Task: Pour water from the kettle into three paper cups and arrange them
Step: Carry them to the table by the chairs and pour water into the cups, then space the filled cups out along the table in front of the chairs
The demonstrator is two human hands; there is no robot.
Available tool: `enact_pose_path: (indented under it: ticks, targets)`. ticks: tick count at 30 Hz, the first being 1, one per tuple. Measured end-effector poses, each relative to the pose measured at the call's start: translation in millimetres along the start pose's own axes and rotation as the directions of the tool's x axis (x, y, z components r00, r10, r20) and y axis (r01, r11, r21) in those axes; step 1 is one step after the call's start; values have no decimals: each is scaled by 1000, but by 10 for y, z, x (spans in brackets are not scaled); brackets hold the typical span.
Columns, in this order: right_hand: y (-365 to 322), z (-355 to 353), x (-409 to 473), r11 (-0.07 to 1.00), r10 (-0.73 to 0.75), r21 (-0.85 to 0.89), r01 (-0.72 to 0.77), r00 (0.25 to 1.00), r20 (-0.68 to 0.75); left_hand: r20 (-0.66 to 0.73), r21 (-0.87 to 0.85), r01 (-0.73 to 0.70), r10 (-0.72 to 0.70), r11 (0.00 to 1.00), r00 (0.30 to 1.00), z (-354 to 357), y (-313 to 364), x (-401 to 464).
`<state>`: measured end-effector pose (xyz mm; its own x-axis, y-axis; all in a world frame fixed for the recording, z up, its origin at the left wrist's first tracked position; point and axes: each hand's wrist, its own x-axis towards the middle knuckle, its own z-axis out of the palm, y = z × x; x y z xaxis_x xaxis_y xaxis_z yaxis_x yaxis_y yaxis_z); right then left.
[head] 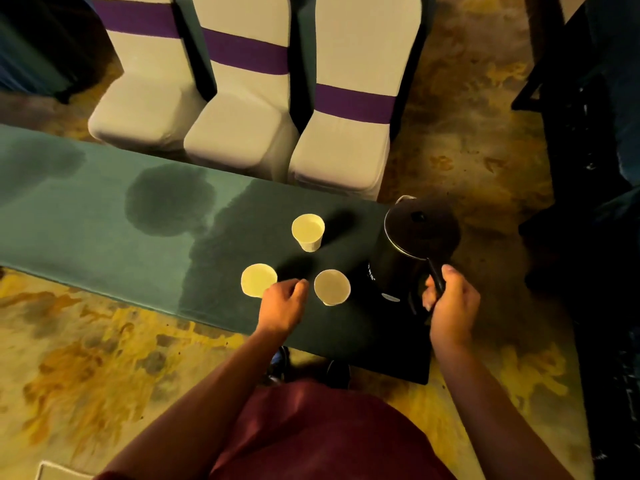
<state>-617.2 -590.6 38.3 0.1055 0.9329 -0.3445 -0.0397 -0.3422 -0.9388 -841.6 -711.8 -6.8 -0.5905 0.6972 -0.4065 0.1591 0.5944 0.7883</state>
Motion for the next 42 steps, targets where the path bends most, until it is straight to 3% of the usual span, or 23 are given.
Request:
enact_pose_path:
  ticks: [5,7,9,12,15,17,19,21,22,24,27,32,42]
  targets:
    - [247,-30,-68,1000,7,-10,-7,1000,26,87,41,55,-59,998,994,92,-109,22]
    - [348,-99,-53,990,7,-138,0,999,49,118,54,69,-75,996,990,117,-131,60]
    - [364,-144,-97,963,102,-257,-86,994,48,105,65,77,-83,995,991,140,-149,88]
    - [477,-238,-136,948,105,-310,-71,990,92,53,50,105,-108,993,993,174,-194,115]
    - [430,-214,-252,985,9,-174,4,997,75,74,62,149,-153,987,985,189,-237,137]
    - [327,-216,-303,932,-161,-331,148,987,-12,86,68,171,-177,983,981,180,-264,147]
    - [226,-306,-348,757,-463,-512,406,886,19,88,50,186,-190,981,978,156,-283,140]
    - [117,-367,-460,548,-633,-532,645,736,240,116,30,235,-237,971,964,145,-312,143]
    - [87,-346,-539,535,-624,-476,698,706,334,147,24,268,-269,963,952,145,-321,150]
    - [94,-195,-682,613,-525,-360,703,703,480,238,13,327,-320,945,917,150,-329,172]
    - [341,175,-774,678,-363,-395,620,750,553,338,-21,387,-358,922,870,179,-333,177]
    - [821,716,-581,785,-149,-494,373,888,435,380,-79,449,-389,890,839,124,-436,144]
    - [1281,968,-262,824,-25,-529,202,946,323,460,-108,565,-463,818,758,8,-461,250]
